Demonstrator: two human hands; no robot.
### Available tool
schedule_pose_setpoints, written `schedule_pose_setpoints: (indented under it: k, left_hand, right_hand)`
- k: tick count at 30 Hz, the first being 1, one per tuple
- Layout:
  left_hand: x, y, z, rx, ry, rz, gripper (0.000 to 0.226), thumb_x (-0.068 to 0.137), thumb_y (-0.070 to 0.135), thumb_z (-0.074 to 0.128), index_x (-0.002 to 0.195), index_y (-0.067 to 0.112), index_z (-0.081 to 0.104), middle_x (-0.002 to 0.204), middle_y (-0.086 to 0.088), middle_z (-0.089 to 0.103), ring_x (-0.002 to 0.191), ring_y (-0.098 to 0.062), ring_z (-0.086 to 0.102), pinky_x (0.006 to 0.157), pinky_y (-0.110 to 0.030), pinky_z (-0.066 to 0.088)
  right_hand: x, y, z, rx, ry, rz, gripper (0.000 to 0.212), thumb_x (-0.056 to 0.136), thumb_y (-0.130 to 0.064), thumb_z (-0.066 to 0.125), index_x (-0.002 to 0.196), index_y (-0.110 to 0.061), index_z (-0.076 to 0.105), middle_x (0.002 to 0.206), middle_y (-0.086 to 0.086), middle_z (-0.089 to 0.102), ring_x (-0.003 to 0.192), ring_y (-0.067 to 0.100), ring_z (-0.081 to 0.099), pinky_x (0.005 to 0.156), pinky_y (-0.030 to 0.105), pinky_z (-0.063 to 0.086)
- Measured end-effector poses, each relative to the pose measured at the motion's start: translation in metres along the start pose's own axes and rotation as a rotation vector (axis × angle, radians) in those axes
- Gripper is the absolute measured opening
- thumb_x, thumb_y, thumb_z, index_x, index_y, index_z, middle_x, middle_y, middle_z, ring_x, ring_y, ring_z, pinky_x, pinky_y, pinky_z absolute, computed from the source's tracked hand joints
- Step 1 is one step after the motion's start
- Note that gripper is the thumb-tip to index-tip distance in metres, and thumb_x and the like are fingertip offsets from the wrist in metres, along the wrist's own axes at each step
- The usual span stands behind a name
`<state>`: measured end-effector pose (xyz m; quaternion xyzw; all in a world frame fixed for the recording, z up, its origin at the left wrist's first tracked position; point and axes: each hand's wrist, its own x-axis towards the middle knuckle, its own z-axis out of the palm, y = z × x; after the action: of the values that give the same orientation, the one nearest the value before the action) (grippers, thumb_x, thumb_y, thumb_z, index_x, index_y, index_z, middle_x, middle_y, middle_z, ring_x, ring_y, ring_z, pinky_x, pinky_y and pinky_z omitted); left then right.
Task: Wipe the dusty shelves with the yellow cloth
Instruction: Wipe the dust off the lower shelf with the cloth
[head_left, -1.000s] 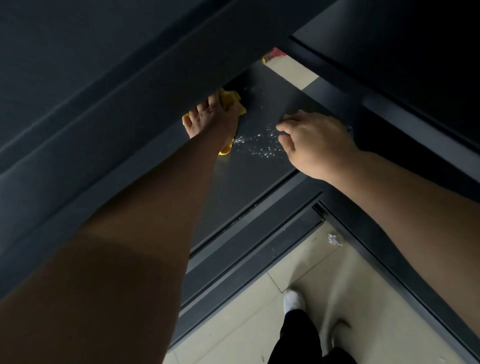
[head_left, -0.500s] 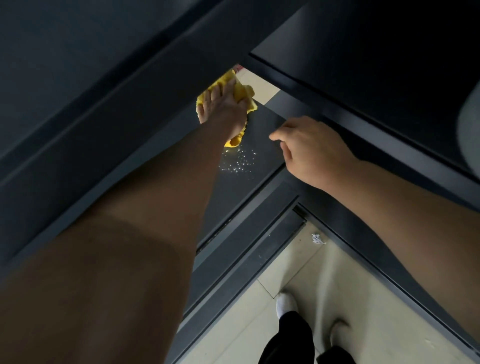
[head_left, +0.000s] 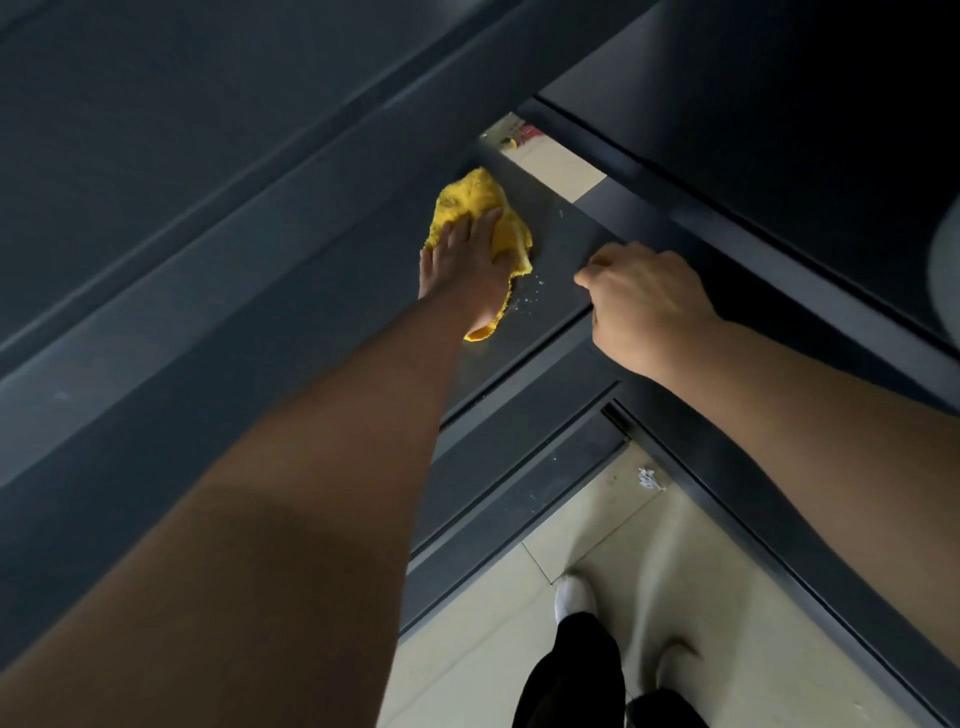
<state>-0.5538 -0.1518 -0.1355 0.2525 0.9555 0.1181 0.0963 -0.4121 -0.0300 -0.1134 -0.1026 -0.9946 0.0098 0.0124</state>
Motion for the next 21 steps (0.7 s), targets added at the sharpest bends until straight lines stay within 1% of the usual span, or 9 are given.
schedule_pose_setpoints:
  k: [2,7,13,16,21]
  left_hand:
    - [-0.013,-0.010,-0.002,-0.002,-0.006,-0.068,0.057,0.100,0.043,0.032,0.153,0.032,0.014,0.161,-0.002,0.013,0.149,-0.025,0.006,0.120,-0.048,0.005]
    - [-0.043,-0.025,-0.004,-0.002,-0.004,-0.202,0.062,0.100,0.047,0.031,0.154,0.030,0.006,0.162,-0.004,0.008,0.149,-0.027,0.002,0.120,-0.048,0.004]
    - [-0.071,-0.010,0.006,-0.054,0.021,-0.398,0.062,0.099,0.044,0.028,0.154,0.030,0.003,0.162,-0.003,0.005,0.149,-0.028,-0.004,0.119,-0.049,-0.001]
    - [-0.077,0.006,0.009,-0.093,0.009,-0.423,0.062,0.100,0.044,0.028,0.154,0.030,0.001,0.162,-0.002,0.002,0.149,-0.027,-0.008,0.119,-0.049,-0.004]
    - [-0.072,0.022,0.009,-0.094,-0.005,-0.393,0.062,0.100,0.044,0.028,0.154,0.030,0.003,0.163,-0.002,0.000,0.149,-0.027,-0.009,0.119,-0.050,-0.003]
  right_hand:
    - [-0.003,-0.003,-0.001,-0.018,-0.012,-0.007,0.033,0.088,-0.010,0.055,0.120,-0.012,0.062,0.115,0.008,0.060,0.101,0.028,0.058,0.081,0.038,0.047]
    - [-0.013,-0.006,0.000,-0.027,-0.057,-0.024,0.033,0.088,-0.011,0.054,0.120,-0.013,0.061,0.116,0.006,0.061,0.100,0.027,0.060,0.079,0.035,0.045]
    - [-0.027,0.001,-0.007,-0.002,-0.080,-0.027,0.036,0.089,-0.012,0.054,0.125,-0.012,0.058,0.120,0.007,0.060,0.103,0.027,0.059,0.081,0.037,0.045]
    - [-0.033,0.008,-0.008,0.018,-0.094,-0.013,0.033,0.089,-0.011,0.054,0.122,-0.011,0.059,0.117,0.008,0.060,0.103,0.027,0.059,0.083,0.037,0.044]
    - [-0.038,0.024,-0.008,0.057,-0.103,0.006,0.022,0.089,-0.012,0.055,0.110,-0.012,0.061,0.110,0.007,0.061,0.096,0.027,0.062,0.078,0.035,0.043]
